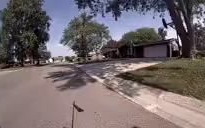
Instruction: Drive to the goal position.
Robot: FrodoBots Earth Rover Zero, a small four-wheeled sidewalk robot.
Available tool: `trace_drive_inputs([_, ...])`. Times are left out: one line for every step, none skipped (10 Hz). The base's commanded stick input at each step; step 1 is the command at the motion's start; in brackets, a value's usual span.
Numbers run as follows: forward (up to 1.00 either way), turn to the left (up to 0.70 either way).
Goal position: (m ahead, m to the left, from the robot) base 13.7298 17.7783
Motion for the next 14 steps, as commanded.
trace_drive_inputs([0.69, 0.03])
trace_drive_inputs([0.69, 0.03])
trace_drive_inputs([0.69, 0.03])
trace_drive_inputs([0.69, 0.03])
trace_drive_inputs([0.69, 0.03])
trace_drive_inputs([0.69, 0.03])
trace_drive_inputs([0.69, 0.03])
trace_drive_inputs([0.69, 0.03])
trace_drive_inputs([0.69, 0.03])
trace_drive_inputs([0.69, 0.03])
trace_drive_inputs([0.69, 0.06])
trace_drive_inputs([0.69, 0.24])
trace_drive_inputs([0.69, 0.34])
trace_drive_inputs([0.69, 0.16])
